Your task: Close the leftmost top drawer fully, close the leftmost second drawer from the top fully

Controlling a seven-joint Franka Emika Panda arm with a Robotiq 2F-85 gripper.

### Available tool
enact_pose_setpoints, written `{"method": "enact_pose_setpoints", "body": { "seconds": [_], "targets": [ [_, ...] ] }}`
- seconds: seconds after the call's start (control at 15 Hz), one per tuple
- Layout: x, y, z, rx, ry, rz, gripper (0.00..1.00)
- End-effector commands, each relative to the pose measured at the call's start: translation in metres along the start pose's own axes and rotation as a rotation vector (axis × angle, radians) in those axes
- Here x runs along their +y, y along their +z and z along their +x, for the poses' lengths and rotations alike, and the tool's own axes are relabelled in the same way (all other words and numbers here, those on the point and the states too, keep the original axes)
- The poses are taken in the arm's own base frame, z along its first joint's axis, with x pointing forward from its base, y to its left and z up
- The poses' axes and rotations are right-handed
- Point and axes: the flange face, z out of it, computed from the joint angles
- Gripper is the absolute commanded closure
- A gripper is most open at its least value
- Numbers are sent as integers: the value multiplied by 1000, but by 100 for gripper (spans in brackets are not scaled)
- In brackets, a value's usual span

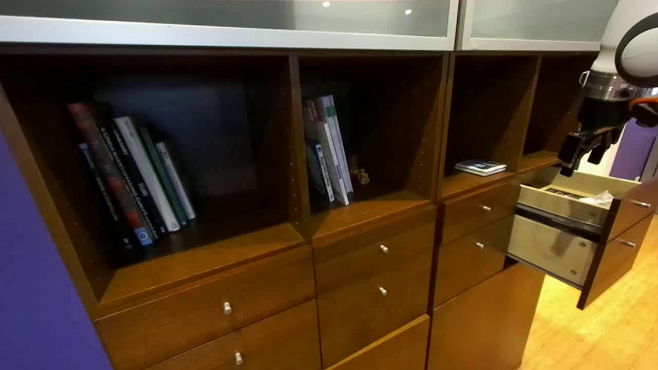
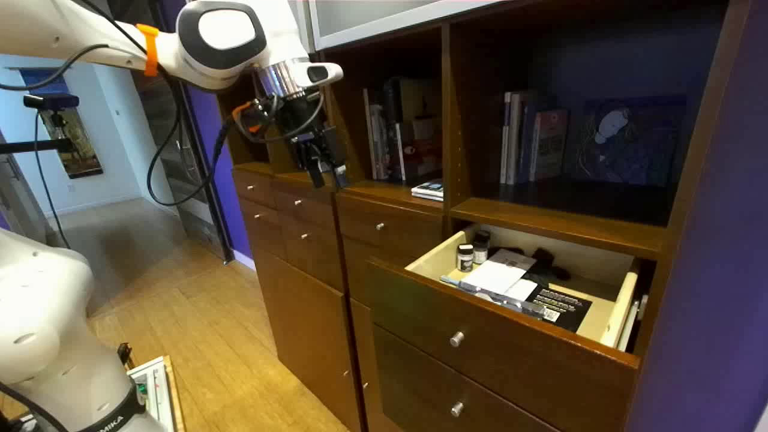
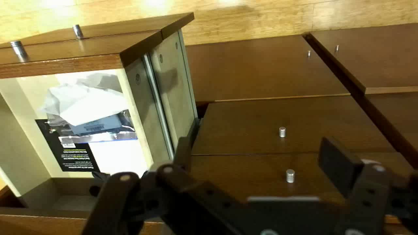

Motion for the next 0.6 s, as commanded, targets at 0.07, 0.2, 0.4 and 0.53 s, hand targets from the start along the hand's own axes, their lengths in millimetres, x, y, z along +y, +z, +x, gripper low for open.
{"method": "enact_pose_setpoints", "body": {
  "seconds": [0.07,0.2,0.4,0.53],
  "targets": [
    [0,-1,0,-1,0,0,0],
    [0,-1,0,-1,0,0,0],
    [0,-1,0,0,0,0,0],
    [0,6,-5,-7,-14,-14,0]
  ]
}}
